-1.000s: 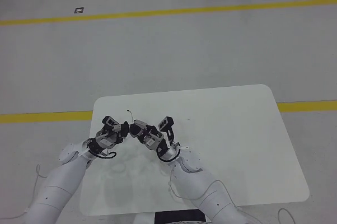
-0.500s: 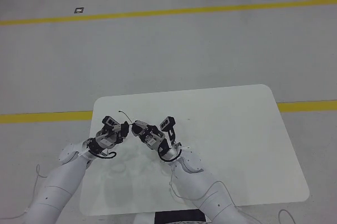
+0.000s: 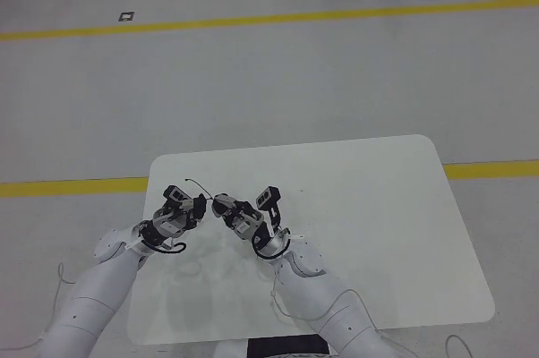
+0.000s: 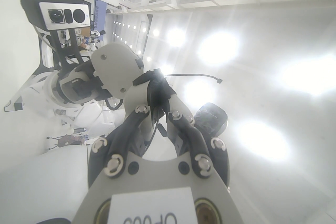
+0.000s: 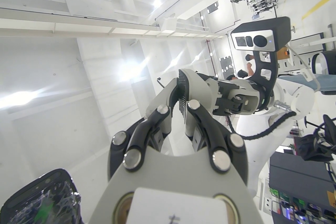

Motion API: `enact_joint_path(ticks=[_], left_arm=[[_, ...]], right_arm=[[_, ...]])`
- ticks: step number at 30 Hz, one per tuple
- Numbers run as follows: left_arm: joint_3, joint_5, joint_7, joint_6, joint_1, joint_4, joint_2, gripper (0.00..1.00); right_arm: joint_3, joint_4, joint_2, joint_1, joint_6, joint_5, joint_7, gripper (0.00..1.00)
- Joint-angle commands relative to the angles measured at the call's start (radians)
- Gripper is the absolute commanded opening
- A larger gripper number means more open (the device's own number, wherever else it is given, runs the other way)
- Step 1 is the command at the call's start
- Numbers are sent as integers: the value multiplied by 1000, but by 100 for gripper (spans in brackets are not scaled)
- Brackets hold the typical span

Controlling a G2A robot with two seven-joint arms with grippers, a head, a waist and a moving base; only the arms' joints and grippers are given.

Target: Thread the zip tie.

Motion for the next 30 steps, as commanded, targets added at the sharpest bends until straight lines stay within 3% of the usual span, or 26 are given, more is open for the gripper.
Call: enact_joint_path(ticks=[1,13,16,22,30], left_arm=[[0,0,0,0,0,0,0,0],[0,0,0,0,0,0,0,0],[0,0,0,0,0,0,0,0],[0,0,0,0,0,0,0,0],[0,0,0,0,0,0,0,0]], right_arm=[[3,1,0,-1,0,-4,-1,0],[17,5,1,-7,0,-28,-1,0],[15,1,2,-9,0,-32,2,28],[7,4,2,-6,0,-27,5,27],[-1,-3,0,0,0,-23,9,17]])
